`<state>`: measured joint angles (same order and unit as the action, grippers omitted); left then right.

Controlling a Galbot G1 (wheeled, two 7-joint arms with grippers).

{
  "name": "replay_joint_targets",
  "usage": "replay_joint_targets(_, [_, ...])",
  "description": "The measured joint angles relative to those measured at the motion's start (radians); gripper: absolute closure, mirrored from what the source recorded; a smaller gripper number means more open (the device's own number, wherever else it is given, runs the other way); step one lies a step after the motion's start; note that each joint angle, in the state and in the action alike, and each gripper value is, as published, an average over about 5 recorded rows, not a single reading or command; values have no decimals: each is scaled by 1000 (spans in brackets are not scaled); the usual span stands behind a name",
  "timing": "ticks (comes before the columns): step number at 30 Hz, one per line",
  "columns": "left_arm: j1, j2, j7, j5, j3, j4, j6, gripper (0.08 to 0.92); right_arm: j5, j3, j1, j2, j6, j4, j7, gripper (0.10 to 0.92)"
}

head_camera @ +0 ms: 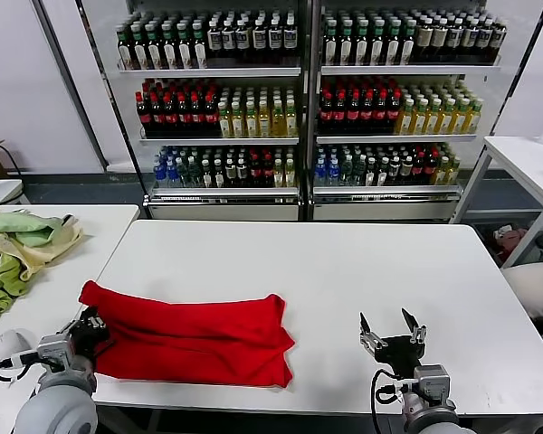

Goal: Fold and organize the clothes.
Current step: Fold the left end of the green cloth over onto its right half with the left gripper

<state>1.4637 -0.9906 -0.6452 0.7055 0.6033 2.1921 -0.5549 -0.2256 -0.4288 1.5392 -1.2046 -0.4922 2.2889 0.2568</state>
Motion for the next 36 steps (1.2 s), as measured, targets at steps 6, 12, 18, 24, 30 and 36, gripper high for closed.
replay_joint_targets(6, [7, -31, 21, 112, -33, 115, -11, 892, 1, 2, -2, -5, 0, 3, 0, 203])
replay_joint_targets(12, [-3, -56, 45, 171, -89, 187, -16, 892, 8, 14, -11, -13, 0, 0, 0, 203])
replay_joint_targets(18, [-22, -83, 56, 199, -145, 208, -17, 892, 13, 18, -11, -14, 0, 0, -1, 203])
replay_joint_targets(24, [-49, -119, 74, 190, -214, 205, -18, 892, 18, 25, -12, -19, 0, -3, -1, 203])
replay_joint_targets(30, [-79, -165, 95, 136, -297, 174, -9, 892, 22, 28, -10, -21, 0, -4, -2, 203])
replay_joint_targets(36, [-107, -211, 115, 75, -370, 133, 7, 892, 25, 33, -9, -25, 0, -2, -2, 203])
